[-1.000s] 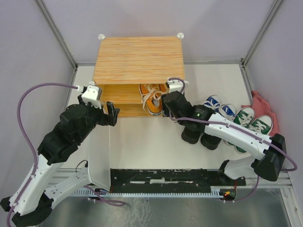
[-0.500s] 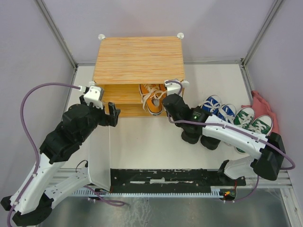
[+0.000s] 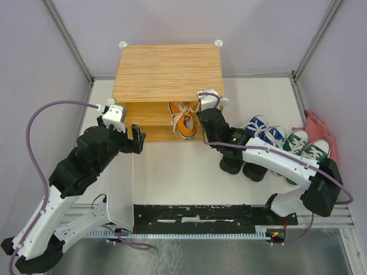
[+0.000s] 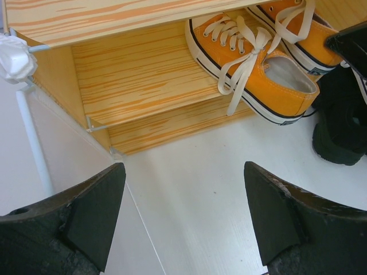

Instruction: Place and organize the shoes in the shoe cabinet

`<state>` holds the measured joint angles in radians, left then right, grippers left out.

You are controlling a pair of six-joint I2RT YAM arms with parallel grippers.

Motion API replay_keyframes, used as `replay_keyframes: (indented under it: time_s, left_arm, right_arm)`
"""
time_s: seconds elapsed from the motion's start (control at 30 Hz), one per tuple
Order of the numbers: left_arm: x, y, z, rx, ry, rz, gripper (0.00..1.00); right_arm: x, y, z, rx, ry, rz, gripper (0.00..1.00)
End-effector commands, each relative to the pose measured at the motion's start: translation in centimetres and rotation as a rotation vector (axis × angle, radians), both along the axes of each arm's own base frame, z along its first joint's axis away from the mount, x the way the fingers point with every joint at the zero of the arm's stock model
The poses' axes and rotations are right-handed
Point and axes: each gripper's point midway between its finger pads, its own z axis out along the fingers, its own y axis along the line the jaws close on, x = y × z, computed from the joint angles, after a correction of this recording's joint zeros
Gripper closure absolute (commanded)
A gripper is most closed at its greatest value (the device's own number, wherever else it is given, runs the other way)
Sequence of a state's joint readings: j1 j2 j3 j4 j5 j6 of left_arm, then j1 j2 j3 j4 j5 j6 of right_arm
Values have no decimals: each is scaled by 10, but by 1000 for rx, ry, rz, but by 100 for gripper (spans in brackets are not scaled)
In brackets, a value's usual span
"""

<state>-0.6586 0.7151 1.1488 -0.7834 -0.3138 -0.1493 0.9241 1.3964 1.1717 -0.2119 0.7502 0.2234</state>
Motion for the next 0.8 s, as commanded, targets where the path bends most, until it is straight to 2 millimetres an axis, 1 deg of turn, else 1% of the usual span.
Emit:
replay_keyframes:
  time_s: [0.0,0.07,0.17,0.27,0.6,0.77]
  left_arm:
    - [3,1,4,9,-27,3,10]
    - [3,1,2,15,-24,4,10]
    - [3,1,0,20,-21,3,10]
    - [4,2,-3,31,-18,6,10]
    - [6,1,-8,47,-4,4,10]
    - [7,-2,-11,46,4,0,10]
  right_arm:
    - [24,3,42,124,-182,-85,98]
    - [29,6,40,122,-191,-95,98]
    - [36,9,31,90,-191,-104,98]
    - [40,8,23,68,-182,-114,98]
    - [46,-21,1,18,-142,-196,98]
    - [48,-29,-7,5,-115,-217,98]
